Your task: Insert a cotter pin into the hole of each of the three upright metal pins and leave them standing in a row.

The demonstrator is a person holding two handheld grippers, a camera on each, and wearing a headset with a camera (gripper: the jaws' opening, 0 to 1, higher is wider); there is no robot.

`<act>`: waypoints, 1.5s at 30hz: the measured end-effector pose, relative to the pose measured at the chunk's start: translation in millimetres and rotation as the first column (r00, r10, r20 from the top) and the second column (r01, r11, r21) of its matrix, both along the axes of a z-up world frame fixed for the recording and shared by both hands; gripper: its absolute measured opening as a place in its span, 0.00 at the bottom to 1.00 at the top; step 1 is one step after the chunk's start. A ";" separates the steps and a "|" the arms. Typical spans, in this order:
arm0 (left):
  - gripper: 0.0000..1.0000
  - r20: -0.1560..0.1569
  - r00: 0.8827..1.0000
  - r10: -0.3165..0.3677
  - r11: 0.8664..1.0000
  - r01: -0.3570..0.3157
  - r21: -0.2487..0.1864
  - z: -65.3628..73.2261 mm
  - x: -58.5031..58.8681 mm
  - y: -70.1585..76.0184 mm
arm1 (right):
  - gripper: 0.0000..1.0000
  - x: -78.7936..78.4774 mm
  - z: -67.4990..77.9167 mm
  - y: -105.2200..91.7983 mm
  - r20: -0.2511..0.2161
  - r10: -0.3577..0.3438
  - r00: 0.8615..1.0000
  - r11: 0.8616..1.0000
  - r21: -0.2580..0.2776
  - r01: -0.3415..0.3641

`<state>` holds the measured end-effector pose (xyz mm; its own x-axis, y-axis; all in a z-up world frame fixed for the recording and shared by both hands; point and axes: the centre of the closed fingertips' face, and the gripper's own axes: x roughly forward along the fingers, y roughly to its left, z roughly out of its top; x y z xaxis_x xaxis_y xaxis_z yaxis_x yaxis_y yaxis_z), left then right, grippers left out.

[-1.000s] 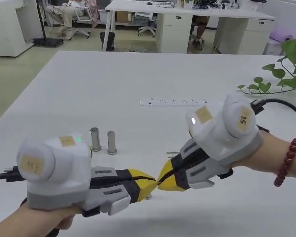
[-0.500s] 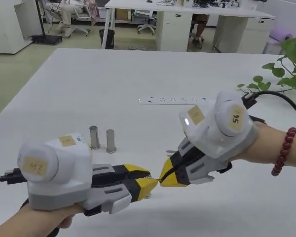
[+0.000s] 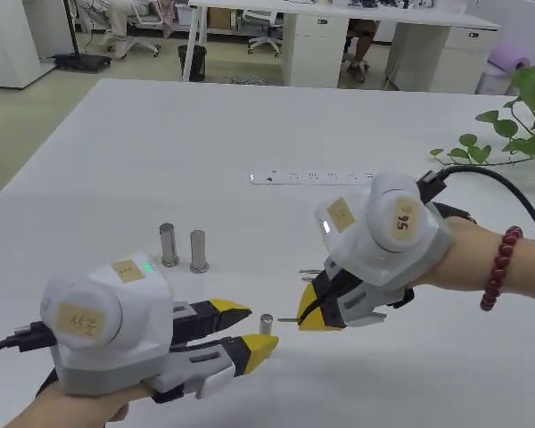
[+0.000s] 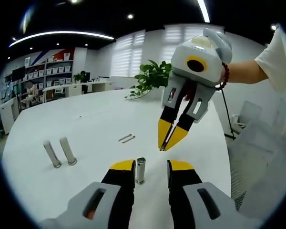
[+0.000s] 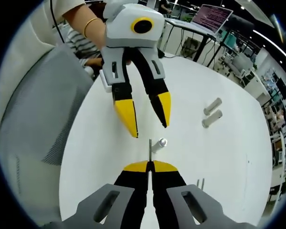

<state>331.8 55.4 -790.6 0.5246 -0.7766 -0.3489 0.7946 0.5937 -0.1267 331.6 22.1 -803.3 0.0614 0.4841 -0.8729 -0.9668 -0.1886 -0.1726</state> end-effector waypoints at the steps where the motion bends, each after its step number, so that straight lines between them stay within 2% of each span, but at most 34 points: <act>1: 0.25 -0.006 1.000 0.012 1.000 -0.012 0.003 -2.3 1.9 0.7 | 0.03 1.3 -1.3 -0.3 0.002 -0.001 1.000 1.000 -0.003 0.001; 8: 0.23 -0.022 0.998 0.052 0.998 -0.051 0.042 -19.6 12.2 0.2 | 0.03 9.2 -11.7 -4.0 0.001 -0.009 1.000 0.999 -0.037 0.009; 18: 0.19 -0.038 0.997 0.072 0.996 -0.069 0.064 -35.1 18.6 -4.8 | 0.03 18.3 -19.2 -4.8 0.012 -0.017 1.000 0.999 -0.050 0.017; 25: 0.17 -0.044 0.996 0.084 0.995 -0.081 0.063 -38.6 20.9 -9.6 | 0.03 22.4 -24.8 -4.6 0.012 -0.024 1.000 0.998 -0.055 0.024; 35: 0.12 -0.027 0.995 0.099 0.993 -0.097 0.068 -38.7 24.8 -10.7 | 0.03 23.2 -25.8 -0.3 0.009 -0.017 1.000 0.998 -0.056 0.018; 39: 0.08 -0.025 0.996 0.091 0.993 -0.089 0.077 -38.7 23.1 -11.4 | 0.03 22.8 -26.0 0.2 0.007 -0.018 1.000 0.998 -0.056 0.018; 41: 0.08 -0.009 0.997 0.080 0.993 -0.079 0.092 -38.3 23.0 -11.4 | 0.03 22.9 -26.3 0.4 0.006 -0.018 1.000 0.998 -0.056 0.019; 45: 0.08 -0.012 0.997 0.077 0.993 -0.075 0.090 -38.4 22.9 -11.4 | 0.03 23.4 -27.8 1.0 0.009 -0.019 1.000 0.998 -0.062 0.019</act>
<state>354.7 44.0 -829.0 0.5750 -0.7000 -0.4236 0.7450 0.6619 -0.0827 355.1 23.1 -831.0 0.0772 0.4274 -0.9008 -0.9689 -0.1811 -0.1689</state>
